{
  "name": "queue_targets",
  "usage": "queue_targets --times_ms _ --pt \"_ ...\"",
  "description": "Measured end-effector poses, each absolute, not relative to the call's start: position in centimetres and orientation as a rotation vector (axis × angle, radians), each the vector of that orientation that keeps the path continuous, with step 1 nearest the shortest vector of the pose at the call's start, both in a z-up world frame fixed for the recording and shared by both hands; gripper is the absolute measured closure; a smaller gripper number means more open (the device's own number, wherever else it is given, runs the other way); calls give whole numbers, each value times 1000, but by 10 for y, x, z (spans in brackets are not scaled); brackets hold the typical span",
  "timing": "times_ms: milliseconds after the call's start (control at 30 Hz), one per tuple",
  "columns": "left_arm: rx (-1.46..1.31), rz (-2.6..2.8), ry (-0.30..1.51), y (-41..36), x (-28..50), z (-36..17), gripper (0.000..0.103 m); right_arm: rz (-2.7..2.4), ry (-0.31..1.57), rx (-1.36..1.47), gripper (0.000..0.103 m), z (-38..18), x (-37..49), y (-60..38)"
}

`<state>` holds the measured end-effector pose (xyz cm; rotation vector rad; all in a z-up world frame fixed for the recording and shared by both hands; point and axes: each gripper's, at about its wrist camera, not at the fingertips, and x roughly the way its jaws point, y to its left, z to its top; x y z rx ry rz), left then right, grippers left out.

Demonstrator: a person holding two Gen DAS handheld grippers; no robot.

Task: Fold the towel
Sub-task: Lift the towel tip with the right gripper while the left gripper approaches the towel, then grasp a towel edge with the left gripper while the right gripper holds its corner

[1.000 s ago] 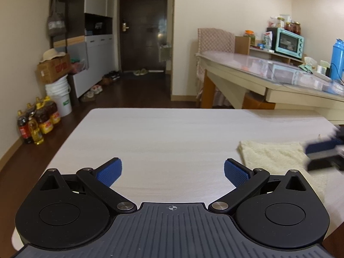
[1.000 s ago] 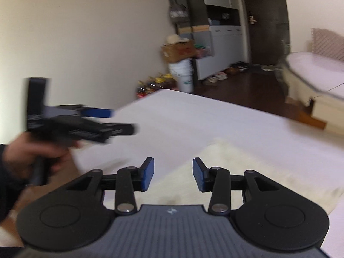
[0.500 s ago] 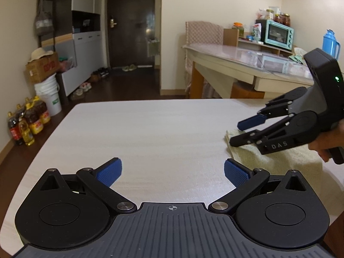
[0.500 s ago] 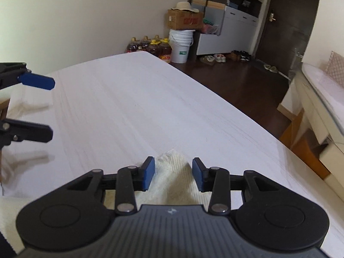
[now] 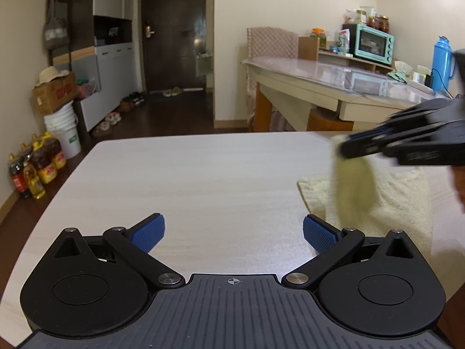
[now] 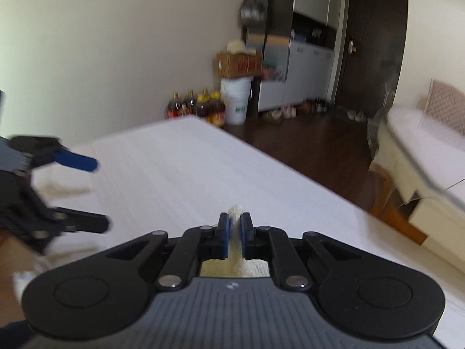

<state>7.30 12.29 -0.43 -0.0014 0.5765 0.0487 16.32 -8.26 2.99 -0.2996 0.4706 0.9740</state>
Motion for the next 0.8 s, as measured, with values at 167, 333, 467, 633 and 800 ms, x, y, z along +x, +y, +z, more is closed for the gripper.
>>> queue_targets --times_ms 167,333,467,633,800 --pt "41 -22 563 120 77 -1 0 978 425 -210 94 56 104 -151" --pt "93 -144 551 110 78 0 0 908 445 -167 94 56 51 -214" --pt "135 -241 540 102 78 1 0 839 488 -161 94 48 21 -243" --pt "224 -414 505 91 43 2 0 799 509 -60 94 37 27 -256" --pt "337 -480 473 84 -13 -10 0 800 520 10 94 36 42 -271"
